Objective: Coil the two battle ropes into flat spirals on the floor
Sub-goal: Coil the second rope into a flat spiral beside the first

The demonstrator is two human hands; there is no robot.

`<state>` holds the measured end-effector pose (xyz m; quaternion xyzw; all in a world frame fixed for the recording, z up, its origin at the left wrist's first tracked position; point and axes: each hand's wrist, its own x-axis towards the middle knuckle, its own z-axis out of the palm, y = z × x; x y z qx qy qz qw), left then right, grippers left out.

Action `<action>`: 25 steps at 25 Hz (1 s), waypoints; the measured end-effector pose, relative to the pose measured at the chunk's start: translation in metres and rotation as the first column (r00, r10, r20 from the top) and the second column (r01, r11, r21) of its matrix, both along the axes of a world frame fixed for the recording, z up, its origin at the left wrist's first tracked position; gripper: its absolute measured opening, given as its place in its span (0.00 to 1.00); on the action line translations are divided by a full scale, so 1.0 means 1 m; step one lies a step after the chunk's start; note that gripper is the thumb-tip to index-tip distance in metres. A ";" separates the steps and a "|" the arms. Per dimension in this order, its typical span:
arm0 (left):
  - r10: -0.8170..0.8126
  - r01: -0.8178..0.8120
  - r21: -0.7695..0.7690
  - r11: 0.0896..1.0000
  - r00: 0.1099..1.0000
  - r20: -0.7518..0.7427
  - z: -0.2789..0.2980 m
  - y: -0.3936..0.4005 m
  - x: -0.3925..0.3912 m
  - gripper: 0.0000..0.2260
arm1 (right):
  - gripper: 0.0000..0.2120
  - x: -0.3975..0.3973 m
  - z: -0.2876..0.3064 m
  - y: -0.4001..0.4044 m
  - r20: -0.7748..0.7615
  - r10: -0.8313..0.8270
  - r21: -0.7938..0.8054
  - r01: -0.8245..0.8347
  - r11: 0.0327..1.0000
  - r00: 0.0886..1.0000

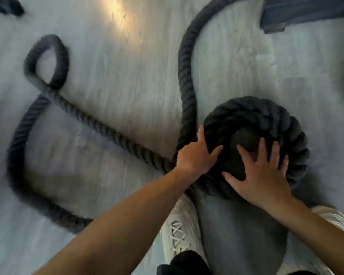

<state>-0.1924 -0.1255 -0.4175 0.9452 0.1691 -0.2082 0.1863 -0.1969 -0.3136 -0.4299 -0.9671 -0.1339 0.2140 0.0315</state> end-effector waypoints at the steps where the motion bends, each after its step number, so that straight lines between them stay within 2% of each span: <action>1: -0.043 0.042 0.036 0.998 0.998 0.047 0.002 0.006 -0.001 0.38 | 0.44 0.003 0.000 0.000 -0.023 0.003 -0.025 -0.004 1.000 1.000; 4: -0.100 0.092 0.040 0.995 0.951 0.292 0.007 0.045 -0.013 0.20 | 0.41 0.007 -0.001 0.001 -0.049 0.051 -0.083 -0.055 0.995 0.997; 6: -0.092 0.073 0.065 0.995 0.922 0.375 0.001 0.081 -0.029 0.13 | 0.39 0.007 -0.004 0.003 -0.061 0.049 -0.096 -0.055 0.994 0.997; 9: -0.049 0.016 0.095 0.995 0.930 0.365 -0.006 0.112 -0.050 0.20 | 0.36 0.011 0.000 0.001 -0.095 0.053 -0.077 -0.060 0.995 0.994; 11: -0.117 0.071 0.175 0.982 0.956 0.269 -0.004 0.115 -0.055 0.28 | 0.35 0.011 0.005 0.001 -0.105 0.070 -0.082 -0.079 0.994 0.992; 14: -0.114 0.106 0.232 0.967 0.993 0.023 0.012 0.104 -0.054 0.34 | 0.35 0.020 0.004 0.000 -0.084 0.044 -0.064 -0.050 0.997 0.996; 15: -0.117 0.130 0.254 0.958 0.991 -0.064 0.021 0.101 -0.056 0.34 | 0.36 0.025 0.003 -0.001 -0.071 0.042 -0.049 -0.045 0.998 0.997; 17: -0.223 0.287 0.260 0.922 0.943 -0.248 0.037 0.085 -0.062 0.34 | 0.38 0.037 -0.003 -0.012 -0.049 0.076 -0.039 -0.078 0.996 0.996; 19: -0.315 0.381 0.126 0.916 0.878 -0.361 0.045 0.059 -0.074 0.34 | 0.40 0.045 -0.009 -0.028 0.003 0.112 -0.008 -0.112 0.994 0.994; 21: -0.300 0.316 -0.031 0.948 0.857 -0.419 0.040 0.028 -0.091 0.40 | 0.40 0.057 -0.015 -0.044 0.057 0.126 0.026 -0.127 0.992 0.990; 23: -0.213 0.156 -0.169 0.973 0.886 -0.412 0.031 -0.002 -0.108 0.34 | 0.39 0.074 -0.019 -0.056 0.091 0.149 0.039 -0.153 0.987 0.985; 25: -0.129 0.044 -0.267 0.963 0.943 -0.308 0.030 -0.024 -0.112 0.24 | 0.36 0.087 -0.020 -0.064 0.147 0.169 0.060 -0.179 0.982 0.975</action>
